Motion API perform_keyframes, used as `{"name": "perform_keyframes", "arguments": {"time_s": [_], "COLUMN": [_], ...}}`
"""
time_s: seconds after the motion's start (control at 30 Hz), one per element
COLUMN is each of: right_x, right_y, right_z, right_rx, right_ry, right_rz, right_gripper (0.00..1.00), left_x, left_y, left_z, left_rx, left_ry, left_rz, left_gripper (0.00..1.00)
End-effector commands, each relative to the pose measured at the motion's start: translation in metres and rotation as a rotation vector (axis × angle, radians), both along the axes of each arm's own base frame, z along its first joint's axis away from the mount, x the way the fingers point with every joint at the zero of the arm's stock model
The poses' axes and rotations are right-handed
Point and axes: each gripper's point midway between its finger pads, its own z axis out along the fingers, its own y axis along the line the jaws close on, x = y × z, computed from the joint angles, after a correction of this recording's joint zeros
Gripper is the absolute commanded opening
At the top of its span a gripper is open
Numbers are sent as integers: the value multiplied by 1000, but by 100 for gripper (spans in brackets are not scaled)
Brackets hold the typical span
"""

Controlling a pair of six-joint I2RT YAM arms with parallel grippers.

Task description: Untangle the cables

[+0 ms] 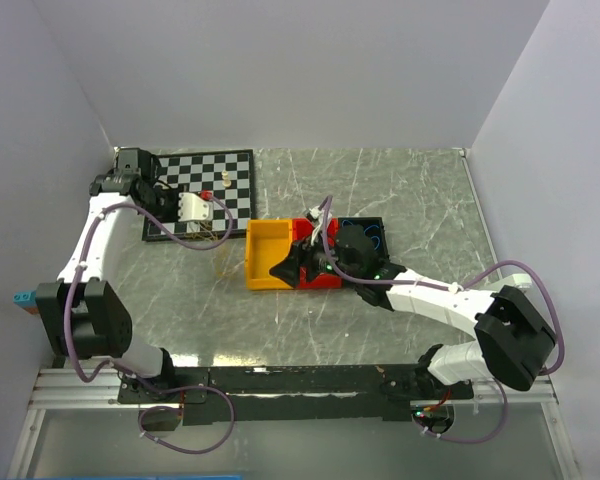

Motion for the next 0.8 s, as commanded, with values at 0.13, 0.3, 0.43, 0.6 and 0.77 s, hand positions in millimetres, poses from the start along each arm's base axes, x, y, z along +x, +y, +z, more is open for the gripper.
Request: {"name": "perform_keyframes", "arguments": {"time_s": [0.13,0.3,0.43,0.6,0.77], "right_x": [7,4,3,2,0], "right_y": [0,-1,-4,-6,-7], "right_z": [29,25,22,21,18], "right_rx": [91,91,84,82,81], "right_ry": [-81,-74,-73,-72,-67], "right_rz": [14,19,17,14,13], "right_gripper": [73,73,73,73,73], "left_x": [-5,11,15,25,43], "left_y": [5,7,6,9,12], "left_z": [-9,2,2,-4,-2], "left_rx": [80,62,57,56,51], "left_ry": [45,60,42,58,59], "left_rz": [-113,-79,-88,-63,-41], "left_gripper": [1,1,1,1,1]}}
